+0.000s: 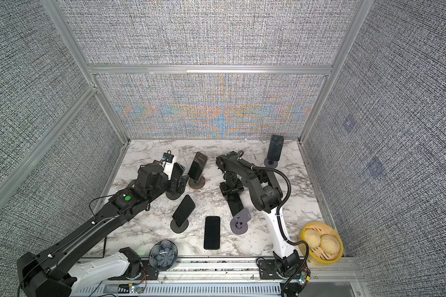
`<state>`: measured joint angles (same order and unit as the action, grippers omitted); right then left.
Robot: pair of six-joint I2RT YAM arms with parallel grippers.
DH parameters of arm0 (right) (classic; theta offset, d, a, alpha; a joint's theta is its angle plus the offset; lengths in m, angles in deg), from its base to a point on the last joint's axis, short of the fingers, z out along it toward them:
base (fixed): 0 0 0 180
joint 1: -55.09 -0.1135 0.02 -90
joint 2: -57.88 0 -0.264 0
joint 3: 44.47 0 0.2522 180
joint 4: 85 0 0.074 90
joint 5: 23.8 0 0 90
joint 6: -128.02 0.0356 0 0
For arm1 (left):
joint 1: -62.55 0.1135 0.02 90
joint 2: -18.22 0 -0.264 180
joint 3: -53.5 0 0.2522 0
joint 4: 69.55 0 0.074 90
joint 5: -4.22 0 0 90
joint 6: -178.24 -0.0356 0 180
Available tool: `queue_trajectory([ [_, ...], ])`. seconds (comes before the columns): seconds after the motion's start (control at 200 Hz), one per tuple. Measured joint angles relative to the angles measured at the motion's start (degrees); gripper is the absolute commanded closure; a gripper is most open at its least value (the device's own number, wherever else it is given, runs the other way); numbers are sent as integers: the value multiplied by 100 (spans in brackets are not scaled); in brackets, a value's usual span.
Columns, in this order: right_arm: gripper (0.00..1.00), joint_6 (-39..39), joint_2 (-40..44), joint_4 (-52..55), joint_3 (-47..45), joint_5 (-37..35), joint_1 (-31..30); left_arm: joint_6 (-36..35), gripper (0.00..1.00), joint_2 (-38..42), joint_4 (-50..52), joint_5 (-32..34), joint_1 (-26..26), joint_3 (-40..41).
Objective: Remove the phone from the phone stand
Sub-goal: Place the phone at the center of the table.
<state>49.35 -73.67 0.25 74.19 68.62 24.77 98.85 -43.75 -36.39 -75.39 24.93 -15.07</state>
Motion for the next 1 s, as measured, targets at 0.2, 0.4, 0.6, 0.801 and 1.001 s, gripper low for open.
queue_trajectory([
  [0.2,29,15,68,-72,-101,-24,0,13,1,42,4,13,2,-7],
  [0.4,26,22,219,-260,-291,-39,-2,68,0,153,76,223,0,-9],
  [0.6,20,20,356,-535,-437,-39,0,354,1,341,337,459,2,2],
  [0.801,19,22,516,-789,-490,-37,9,634,1,356,822,107,11,-210],
  [1.001,19,107,1054,-953,-557,-11,11,577,1,501,1537,-463,11,-566],
])
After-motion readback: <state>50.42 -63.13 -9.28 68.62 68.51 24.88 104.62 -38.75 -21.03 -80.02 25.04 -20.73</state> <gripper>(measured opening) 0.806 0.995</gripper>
